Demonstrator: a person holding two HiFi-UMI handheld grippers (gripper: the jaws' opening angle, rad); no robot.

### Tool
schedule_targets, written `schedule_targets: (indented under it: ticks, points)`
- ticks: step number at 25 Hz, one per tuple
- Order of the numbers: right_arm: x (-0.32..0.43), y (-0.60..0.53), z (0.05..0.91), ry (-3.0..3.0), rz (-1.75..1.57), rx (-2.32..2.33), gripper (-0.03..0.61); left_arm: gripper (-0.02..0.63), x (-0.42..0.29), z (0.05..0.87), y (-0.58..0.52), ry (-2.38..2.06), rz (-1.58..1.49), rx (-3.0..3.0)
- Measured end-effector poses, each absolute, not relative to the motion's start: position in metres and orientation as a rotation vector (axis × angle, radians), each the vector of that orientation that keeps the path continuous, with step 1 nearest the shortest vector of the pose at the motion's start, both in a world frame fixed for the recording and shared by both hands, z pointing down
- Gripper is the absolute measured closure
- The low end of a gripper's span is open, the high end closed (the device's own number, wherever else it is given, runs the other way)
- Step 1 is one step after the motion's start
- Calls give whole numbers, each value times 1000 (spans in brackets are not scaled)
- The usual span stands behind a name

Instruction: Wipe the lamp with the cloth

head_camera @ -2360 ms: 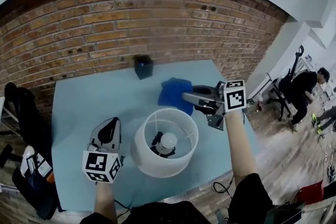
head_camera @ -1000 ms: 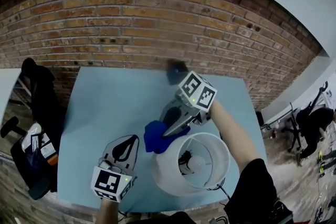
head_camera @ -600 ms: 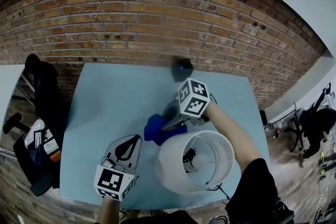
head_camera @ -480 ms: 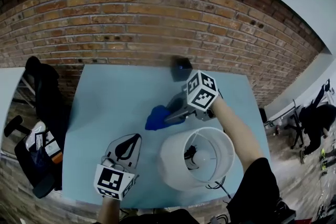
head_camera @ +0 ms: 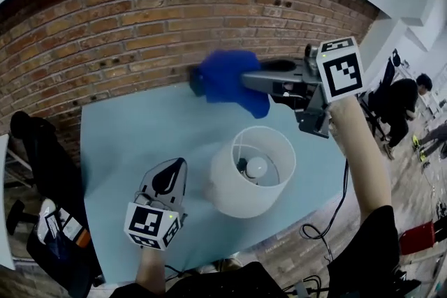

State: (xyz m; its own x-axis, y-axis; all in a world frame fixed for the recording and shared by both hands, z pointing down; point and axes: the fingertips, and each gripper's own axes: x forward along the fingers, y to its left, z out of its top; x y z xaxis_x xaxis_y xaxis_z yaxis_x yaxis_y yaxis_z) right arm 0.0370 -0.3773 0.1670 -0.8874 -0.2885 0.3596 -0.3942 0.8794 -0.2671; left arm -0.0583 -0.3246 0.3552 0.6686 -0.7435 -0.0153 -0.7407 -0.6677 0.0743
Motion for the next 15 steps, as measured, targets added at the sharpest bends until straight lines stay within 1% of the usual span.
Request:
schedule_targets:
  ticks: [4, 9, 15]
  points:
    - [26, -324, 164, -2660, 420, 700, 517, 604, -57, 348, -317, -1168, -96, 2857]
    - [7, -292, 178, -2569, 446, 1027, 517, 606, -58, 344, -309, -1130, -147, 2872]
    - [-3, -278, 214, -2358, 235, 1477, 517, 604, -59, 349, -296, -1056, -188, 2891]
